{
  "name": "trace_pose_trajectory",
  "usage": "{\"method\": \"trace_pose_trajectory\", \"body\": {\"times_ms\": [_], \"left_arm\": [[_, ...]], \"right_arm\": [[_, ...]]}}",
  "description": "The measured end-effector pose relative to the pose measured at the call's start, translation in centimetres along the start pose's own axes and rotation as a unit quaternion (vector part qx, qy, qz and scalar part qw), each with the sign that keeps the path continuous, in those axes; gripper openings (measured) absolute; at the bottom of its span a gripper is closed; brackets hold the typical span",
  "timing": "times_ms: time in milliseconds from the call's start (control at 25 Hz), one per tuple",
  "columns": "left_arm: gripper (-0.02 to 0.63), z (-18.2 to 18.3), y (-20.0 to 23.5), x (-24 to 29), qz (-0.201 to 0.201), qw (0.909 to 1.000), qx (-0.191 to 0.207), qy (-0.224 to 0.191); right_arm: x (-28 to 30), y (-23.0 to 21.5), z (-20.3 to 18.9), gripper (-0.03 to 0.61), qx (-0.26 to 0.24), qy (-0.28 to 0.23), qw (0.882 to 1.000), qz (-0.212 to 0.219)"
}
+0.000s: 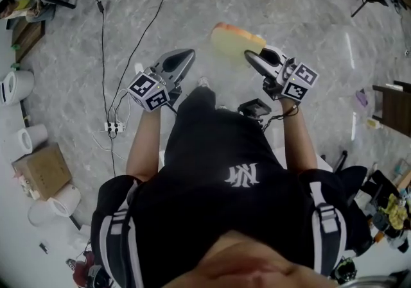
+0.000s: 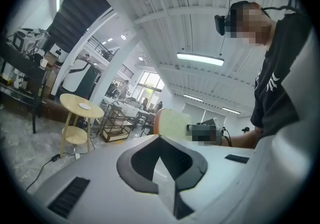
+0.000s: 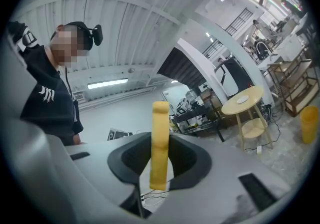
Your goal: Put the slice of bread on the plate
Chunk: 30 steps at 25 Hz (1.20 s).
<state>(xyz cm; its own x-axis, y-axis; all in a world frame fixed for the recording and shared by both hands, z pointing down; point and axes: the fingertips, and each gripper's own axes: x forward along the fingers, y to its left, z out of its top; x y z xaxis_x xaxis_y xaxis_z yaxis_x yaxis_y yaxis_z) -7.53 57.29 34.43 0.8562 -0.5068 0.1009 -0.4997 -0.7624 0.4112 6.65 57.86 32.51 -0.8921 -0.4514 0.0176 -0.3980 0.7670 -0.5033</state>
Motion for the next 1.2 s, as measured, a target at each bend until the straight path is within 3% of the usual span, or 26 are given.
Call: {"method": "trace_pose_trajectory", "body": {"times_ms": [520, 760, 1200], "left_arm": [[0.012, 5.4, 10.8, 2.5, -0.027, 0.9996, 0.003, -0.009], [0.012, 6.0, 13.2, 3.9, -0.017, 0.9998, 0.013, -0.007], [0.012, 7.8, 19.7, 8.9, 0.021, 0.9998, 0.004, -0.001]], "right_arm": [[7.5, -6.5, 6.3, 0.092, -0.043, -0.008, 0.997, -0.057], [7.5, -8.9, 7.7, 0.092, -0.055, -0.005, 0.995, -0.081], [9.6, -17.6, 10.4, 0.092, -0.047, -0.014, 0.996, -0.074]]}}
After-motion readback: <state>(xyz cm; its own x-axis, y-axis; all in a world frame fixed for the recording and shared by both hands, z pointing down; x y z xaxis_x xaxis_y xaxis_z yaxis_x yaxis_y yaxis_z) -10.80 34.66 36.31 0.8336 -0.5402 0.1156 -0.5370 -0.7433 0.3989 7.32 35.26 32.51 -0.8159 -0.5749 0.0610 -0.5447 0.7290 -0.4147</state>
